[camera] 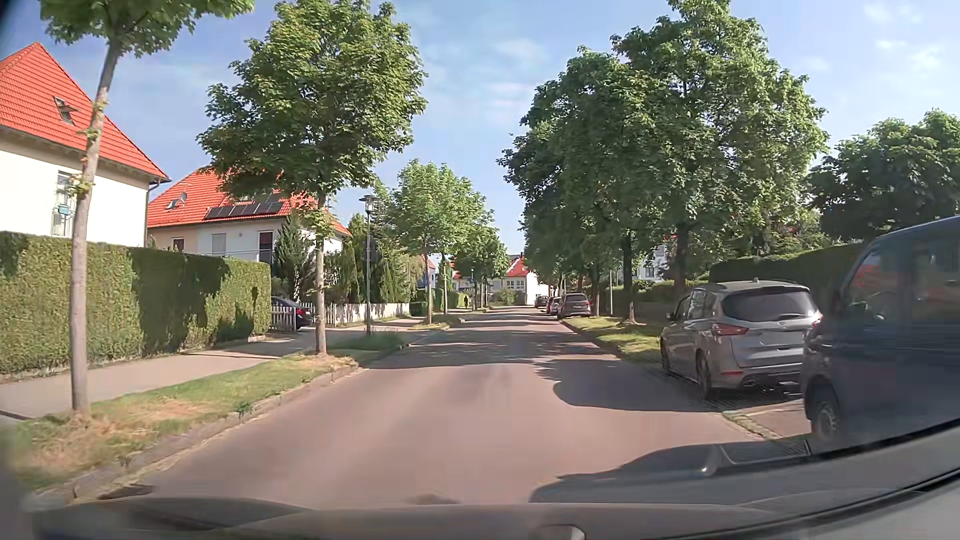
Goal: Follow the waypoints while adhering to traffic rules and regulations
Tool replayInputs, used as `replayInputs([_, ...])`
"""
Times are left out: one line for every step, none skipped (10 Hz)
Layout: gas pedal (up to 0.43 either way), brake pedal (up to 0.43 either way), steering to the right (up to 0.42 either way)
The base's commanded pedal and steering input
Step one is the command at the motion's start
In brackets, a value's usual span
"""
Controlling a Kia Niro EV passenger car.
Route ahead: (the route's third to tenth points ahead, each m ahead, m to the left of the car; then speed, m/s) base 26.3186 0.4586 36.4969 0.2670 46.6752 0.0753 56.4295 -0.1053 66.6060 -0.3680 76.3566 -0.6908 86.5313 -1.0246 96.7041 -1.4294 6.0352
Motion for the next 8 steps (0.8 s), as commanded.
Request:
replayInputs([0.079,0.000,0.009])
replayInputs([0.079,0.000,0.009])
replayInputs([0.079,0.000,0.009])
replayInputs([0.067,0.000,0.009])
replayInputs([0.067,0.000,0.009])
replayInputs([0.067,0.000,0.009])
replayInputs([0.067,0.000,0.010])
replayInputs([0.067,0.000,0.010])
